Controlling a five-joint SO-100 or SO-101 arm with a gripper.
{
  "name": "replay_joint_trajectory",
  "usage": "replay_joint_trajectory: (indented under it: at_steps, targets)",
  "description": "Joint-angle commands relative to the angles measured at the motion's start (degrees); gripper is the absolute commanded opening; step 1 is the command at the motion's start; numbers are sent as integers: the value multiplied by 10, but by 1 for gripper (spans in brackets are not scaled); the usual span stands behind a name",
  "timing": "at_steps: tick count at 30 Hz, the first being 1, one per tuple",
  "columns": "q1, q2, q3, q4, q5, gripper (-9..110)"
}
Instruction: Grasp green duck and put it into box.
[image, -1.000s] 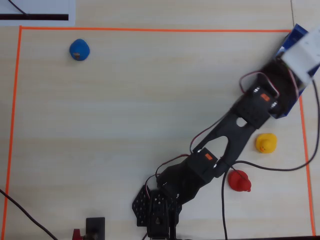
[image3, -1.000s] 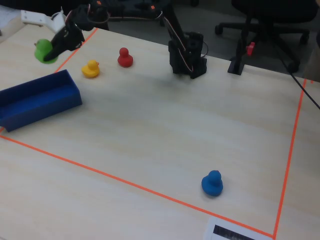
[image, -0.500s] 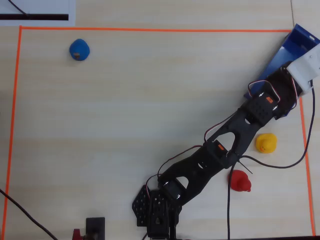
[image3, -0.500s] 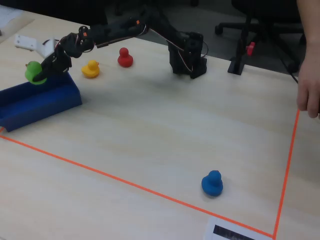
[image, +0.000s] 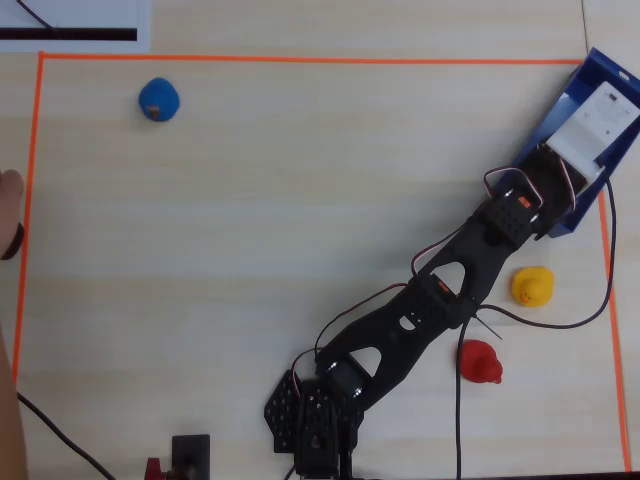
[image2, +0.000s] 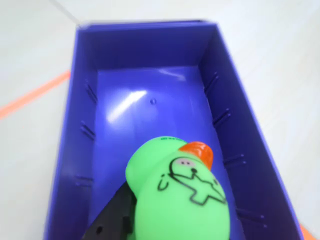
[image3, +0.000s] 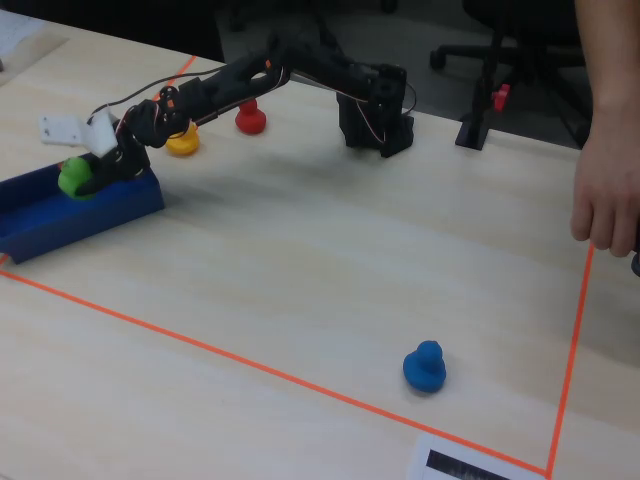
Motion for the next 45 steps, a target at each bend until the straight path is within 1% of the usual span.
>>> replay_joint_trajectory:
  at_steps: [1, 4, 8, 14, 17, 20, 22, 23, 25, 26, 31, 38, 41, 45]
  targets:
    - [7, 18, -46, 12, -11, 6]
    - [8, 31, -47, 38, 11, 12]
    - [11, 55, -54, 86, 59, 25]
    - [6, 120, -55, 149, 113, 34]
    - [-3, 181, -54, 195, 154, 36]
    - [-23, 270, -41, 268, 192, 38]
    - [-46, 344, -7, 316, 199, 34]
    - [-62, 383, 18, 340, 193, 27]
    - [-101, 474, 96, 365, 192, 6]
    - [-124, 522, 149, 364, 192, 0]
    - [-262, 752, 454, 332, 171, 0]
    - [-477, 1064, 883, 379, 171, 0]
    - [-519, 1182, 1030, 415, 165, 0]
    - [-526, 1303, 1170, 455, 162, 0]
